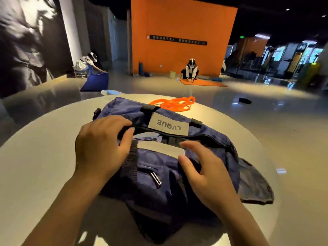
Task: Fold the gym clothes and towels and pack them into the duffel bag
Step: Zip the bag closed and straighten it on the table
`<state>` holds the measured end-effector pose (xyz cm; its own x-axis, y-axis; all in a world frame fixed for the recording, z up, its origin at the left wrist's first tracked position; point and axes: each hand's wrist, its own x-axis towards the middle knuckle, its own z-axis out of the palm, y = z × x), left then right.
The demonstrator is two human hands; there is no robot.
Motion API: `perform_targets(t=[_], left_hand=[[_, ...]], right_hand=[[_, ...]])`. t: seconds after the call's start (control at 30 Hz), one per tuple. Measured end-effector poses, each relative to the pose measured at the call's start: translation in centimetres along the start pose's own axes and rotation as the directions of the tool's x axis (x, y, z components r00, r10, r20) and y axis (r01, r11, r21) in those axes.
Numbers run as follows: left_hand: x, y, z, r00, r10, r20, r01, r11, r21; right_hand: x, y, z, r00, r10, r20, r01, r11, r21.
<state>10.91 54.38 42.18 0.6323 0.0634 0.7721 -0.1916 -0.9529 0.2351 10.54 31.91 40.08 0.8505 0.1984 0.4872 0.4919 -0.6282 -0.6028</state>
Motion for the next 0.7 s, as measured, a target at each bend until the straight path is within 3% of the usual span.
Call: perform_targets(t=[0.07,0.13,0.2,0.37,0.53,0.6,0.7], left_hand=[[0.0,-3.9,0.4,0.989,-0.108,0.099,0.097,0.989,0.113],[-1.3,-5.6,0.6,0.956,-0.23,0.182,0.227,0.973,0.037],[-2.6,-6.0,0.7,0.922,-0.332,0.201,0.356,0.929,-0.101],[-4.1,-5.5,0.2,0.881,-0.423,0.212,0.465,0.856,-0.227],[-7.3,-2.3,-2.2,0.901,-0.407,0.152,0.434,0.843,-0.318],[-8.9,-1.6,-3.1,0.923,-0.363,0.126,0.383,0.837,-0.39],[-9.5,-2.0,-4.4,0.911,-0.405,0.076,0.382,0.76,-0.526]], right_hand=[[0.4,-1.5,2.3,0.993,-0.044,0.11,0.053,0.995,-0.083],[0.4,-2.8,4.5,0.979,-0.074,0.189,0.104,0.982,-0.157],[0.3,-3.6,6.2,0.98,-0.083,0.182,0.123,0.967,-0.224],[2.0,-5.7,7.0,0.987,-0.101,0.122,0.127,0.964,-0.232],[5.0,-7.9,7.4,0.986,-0.108,0.125,0.136,0.962,-0.238],[5.6,-8.5,8.1,0.981,-0.091,0.171,0.128,0.966,-0.224],[5.3,-9.6,9.1,0.96,-0.078,0.269,0.132,0.973,-0.187]])
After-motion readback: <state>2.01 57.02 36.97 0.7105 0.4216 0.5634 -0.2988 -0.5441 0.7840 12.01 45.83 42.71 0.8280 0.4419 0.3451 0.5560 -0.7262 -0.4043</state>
